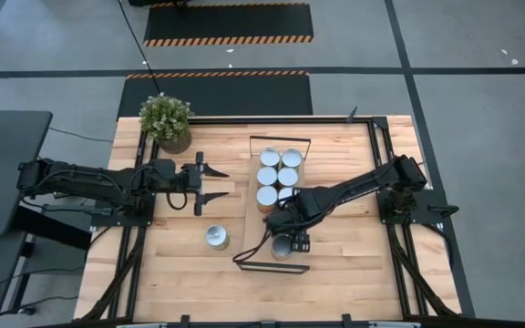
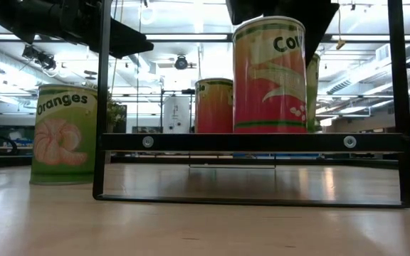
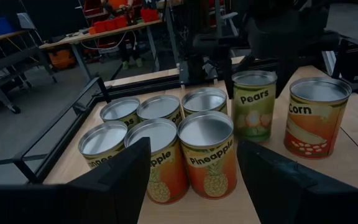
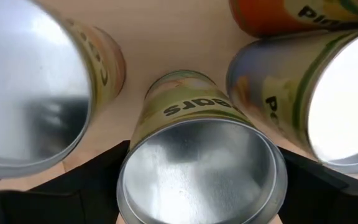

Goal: Pick and place cans onto a shelf
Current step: Put the canned pears on the shelf

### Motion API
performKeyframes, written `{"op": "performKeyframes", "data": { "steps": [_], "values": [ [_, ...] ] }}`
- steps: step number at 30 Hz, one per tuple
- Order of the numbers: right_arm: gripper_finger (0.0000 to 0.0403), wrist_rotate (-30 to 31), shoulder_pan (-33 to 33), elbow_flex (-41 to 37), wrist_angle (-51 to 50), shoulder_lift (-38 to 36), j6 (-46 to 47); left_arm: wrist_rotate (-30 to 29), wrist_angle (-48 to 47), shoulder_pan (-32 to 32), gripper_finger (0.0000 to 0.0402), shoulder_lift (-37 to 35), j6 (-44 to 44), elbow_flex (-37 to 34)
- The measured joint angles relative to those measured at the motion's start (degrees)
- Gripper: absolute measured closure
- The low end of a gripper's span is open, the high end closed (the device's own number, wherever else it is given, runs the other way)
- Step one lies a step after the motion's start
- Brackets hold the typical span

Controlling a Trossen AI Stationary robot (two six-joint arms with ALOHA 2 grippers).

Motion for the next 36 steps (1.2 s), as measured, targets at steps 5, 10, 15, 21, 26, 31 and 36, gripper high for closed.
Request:
{"op": "performKeyframes", "data": {
  "steps": [5, 10, 15, 21, 26, 31, 36],
  "values": [
    [0.0043, 0.50, -0.16, 0.02, 0.30, 0.00, -0.47, 0.00, -0.04, 0.00, 0.0157, -0.01, 0.00, 0.00],
    [0.0033, 0.76, -0.14, 0.66, -0.97, 0.00, -0.85, 0.00, -0.05, 0.01, 0.0157, -0.01, 0.00, 0.00],
    [0.0032, 2.80, 0.05, 3.11, -2.91, -0.09, -0.04, 0.00, -0.04, 0.00, 0.0157, -0.02, 0.00, 0.00],
    [0.0032, 3.25, 1.07, 5.54, -4.32, -0.09, 0.65, 0.00, -0.06, 0.00, 0.0157, -0.02, 0.00, 0.00],
    [0.0032, 3.34, 2.34, 7.31, -10.10, -0.09, 4.04, 0.00, -0.07, 0.00, 0.0157, -0.01, -0.02, 0.00],
    [0.0033, 4.91, 4.17, 7.17, -15.30, -0.20, 7.35, 0.00, -0.07, 0.00, 0.0157, 0.00, -0.32, 0.00],
    [0.0040, 6.03, 5.10, 4.63, -15.57, -0.78, 7.67, 0.00, -0.11, 0.00, 0.0157, -0.02, -1.40, 0.00]
  ]
}}
